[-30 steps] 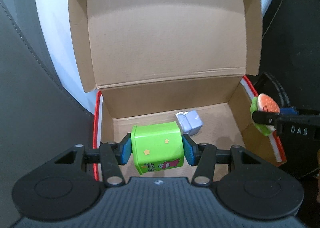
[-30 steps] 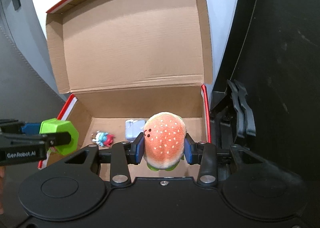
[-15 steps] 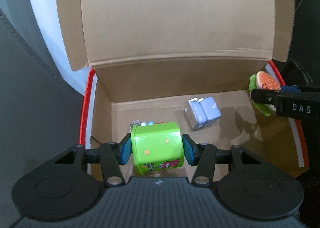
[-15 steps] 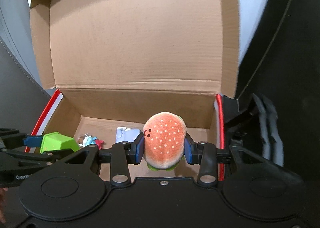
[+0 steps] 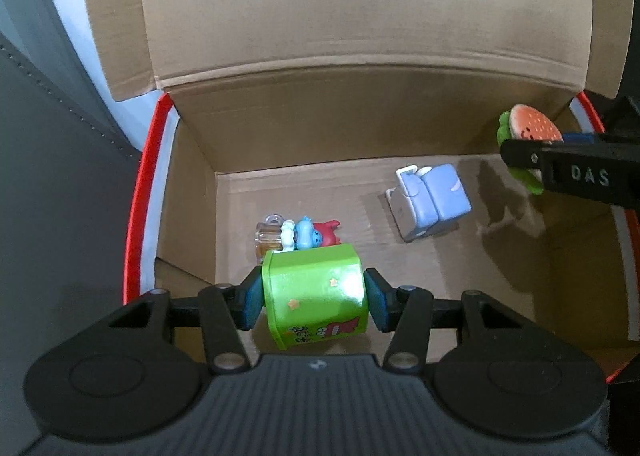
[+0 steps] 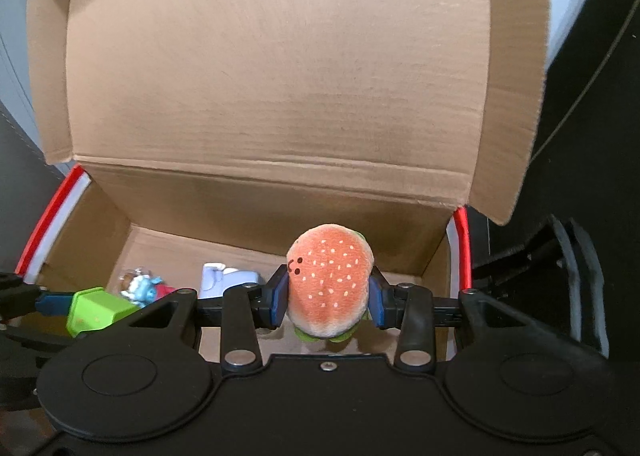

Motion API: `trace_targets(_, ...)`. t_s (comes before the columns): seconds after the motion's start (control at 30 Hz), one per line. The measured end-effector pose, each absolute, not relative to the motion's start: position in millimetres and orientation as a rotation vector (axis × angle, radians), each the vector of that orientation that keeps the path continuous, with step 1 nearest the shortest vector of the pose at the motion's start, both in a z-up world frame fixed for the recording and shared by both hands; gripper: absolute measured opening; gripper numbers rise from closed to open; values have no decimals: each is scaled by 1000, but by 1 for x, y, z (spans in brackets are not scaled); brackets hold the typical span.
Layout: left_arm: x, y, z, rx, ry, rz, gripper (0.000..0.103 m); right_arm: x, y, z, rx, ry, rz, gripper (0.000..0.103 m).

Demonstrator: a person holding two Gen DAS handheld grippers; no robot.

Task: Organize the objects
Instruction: 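Carry the green cube and plush hamburger with both grippers into the shoebox, then lower both items onto the box floor and open both grippers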

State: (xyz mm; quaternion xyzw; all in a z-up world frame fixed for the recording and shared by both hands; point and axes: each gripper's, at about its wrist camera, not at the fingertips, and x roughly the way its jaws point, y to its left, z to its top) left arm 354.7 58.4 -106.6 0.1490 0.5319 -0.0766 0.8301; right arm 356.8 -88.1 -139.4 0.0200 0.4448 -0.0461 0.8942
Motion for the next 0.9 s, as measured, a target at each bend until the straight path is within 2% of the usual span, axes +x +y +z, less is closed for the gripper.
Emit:
trace_targets(0.67,365,57,-133,353,1166,-135,52,383,-77,-181,-82,1047,-75,40)
trace_targets(0.9,366,57,-132,347,1175,-137,55,388,-70,-192,-131,1063,-79,44)
